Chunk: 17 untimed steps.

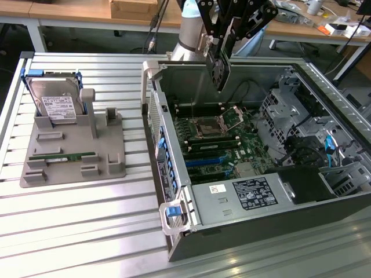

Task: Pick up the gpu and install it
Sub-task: 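Pick up the gpu and move the gpu toward the slot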

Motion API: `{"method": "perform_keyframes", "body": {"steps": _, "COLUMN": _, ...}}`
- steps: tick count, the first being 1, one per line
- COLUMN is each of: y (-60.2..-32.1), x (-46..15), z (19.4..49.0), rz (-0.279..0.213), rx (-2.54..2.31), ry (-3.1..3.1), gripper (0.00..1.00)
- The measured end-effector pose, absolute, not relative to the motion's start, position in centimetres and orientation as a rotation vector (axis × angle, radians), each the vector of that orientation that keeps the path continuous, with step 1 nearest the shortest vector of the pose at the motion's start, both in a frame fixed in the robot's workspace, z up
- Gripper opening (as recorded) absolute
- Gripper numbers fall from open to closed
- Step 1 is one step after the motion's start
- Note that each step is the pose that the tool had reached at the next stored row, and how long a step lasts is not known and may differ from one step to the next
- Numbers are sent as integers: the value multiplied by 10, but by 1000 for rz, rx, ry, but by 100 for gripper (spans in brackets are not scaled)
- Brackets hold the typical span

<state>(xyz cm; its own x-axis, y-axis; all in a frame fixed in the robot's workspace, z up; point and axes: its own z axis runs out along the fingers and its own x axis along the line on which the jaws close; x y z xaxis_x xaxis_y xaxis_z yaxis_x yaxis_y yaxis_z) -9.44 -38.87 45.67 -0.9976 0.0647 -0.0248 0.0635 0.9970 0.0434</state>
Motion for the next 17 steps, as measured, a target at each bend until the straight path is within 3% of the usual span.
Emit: {"method": "perform_keyframes", "body": {"steps": 17, "y": -389, "x": -56, "z": 457, "rz": 65, "rx": 100, "ry": 3113, "gripper": 26}}
